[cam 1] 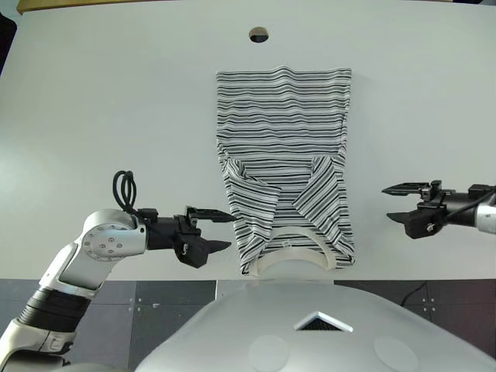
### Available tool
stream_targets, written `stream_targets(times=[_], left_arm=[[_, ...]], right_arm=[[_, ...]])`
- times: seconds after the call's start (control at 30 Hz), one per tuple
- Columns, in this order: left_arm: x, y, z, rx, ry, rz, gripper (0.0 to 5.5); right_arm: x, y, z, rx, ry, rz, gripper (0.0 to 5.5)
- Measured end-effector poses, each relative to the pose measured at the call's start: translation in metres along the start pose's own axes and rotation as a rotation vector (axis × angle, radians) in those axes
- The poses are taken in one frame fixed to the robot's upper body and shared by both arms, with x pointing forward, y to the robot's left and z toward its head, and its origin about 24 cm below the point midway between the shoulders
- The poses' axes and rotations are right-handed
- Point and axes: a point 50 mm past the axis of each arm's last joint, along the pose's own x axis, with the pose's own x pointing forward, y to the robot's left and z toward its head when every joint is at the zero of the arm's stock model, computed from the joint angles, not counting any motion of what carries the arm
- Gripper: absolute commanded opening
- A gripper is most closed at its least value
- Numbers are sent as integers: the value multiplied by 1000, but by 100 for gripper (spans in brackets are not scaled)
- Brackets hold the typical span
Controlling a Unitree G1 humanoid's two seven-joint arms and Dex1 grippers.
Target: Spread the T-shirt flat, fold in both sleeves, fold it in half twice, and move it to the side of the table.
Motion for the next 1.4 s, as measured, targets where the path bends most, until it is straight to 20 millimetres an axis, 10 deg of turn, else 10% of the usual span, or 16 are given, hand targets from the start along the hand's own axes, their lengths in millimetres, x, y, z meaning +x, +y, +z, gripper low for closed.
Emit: stream_targets(times=[0.5, 1.0, 1.4], left_arm=[[21, -12, 5, 8, -85, -54, 300], [35, -10, 6, -13, -133, -28, 257], [42, -12, 8, -43, -156, -47, 59]], right_arm=[[30, 2, 60, -241, -252, 6, 296], [29, 14, 79, -208, -290, 83, 296], [38, 16, 79, -152, -304, 66, 69]])
